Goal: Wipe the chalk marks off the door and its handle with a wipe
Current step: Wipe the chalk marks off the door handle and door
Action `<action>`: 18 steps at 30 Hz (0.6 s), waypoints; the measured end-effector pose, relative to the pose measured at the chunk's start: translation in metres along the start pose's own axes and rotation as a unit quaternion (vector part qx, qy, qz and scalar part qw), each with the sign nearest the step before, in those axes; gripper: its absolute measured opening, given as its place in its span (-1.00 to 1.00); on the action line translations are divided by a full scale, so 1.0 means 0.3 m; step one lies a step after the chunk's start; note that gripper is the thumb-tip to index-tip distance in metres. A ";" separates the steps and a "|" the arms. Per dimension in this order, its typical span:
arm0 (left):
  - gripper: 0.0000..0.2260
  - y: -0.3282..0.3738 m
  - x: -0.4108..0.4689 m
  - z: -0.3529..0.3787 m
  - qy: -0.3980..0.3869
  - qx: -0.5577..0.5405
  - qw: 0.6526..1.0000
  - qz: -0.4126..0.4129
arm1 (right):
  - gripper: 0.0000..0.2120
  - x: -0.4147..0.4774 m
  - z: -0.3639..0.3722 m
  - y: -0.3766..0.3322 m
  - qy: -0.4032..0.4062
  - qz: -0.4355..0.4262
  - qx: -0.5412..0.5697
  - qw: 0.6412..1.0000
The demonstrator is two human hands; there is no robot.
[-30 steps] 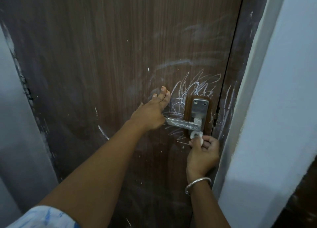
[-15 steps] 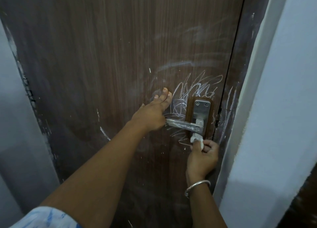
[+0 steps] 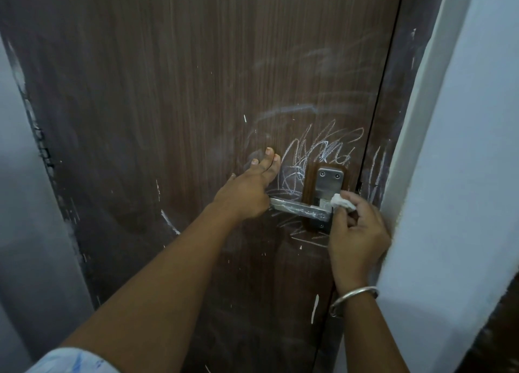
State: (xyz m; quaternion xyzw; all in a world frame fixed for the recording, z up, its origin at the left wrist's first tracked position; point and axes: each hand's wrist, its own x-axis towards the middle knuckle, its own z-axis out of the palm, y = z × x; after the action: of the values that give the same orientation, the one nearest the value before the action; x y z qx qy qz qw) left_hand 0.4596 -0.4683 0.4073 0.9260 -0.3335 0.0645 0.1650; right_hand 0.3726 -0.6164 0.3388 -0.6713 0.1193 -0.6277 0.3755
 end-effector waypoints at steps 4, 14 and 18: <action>-0.25 0.002 0.001 -0.003 -0.002 0.002 1.000 0.000 | -0.74 0.016 -0.004 0.005 -0.045 0.026 -0.018 0.998; -0.25 0.001 -0.001 -0.002 0.000 0.001 1.000 0.000 | -0.75 0.005 -0.001 0.022 -0.040 0.037 -0.014 0.998; -0.25 0.001 0.002 0.001 -0.001 -0.001 1.000 -0.001 | -0.76 -0.055 0.025 0.044 0.002 0.108 0.071 0.992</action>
State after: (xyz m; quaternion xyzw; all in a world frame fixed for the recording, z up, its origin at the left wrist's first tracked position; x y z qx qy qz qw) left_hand 0.4600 -0.4689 0.4073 0.9261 -0.3331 0.0634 0.1653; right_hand 0.3805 -0.6124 0.3184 -0.6251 0.1470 -0.5918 0.4873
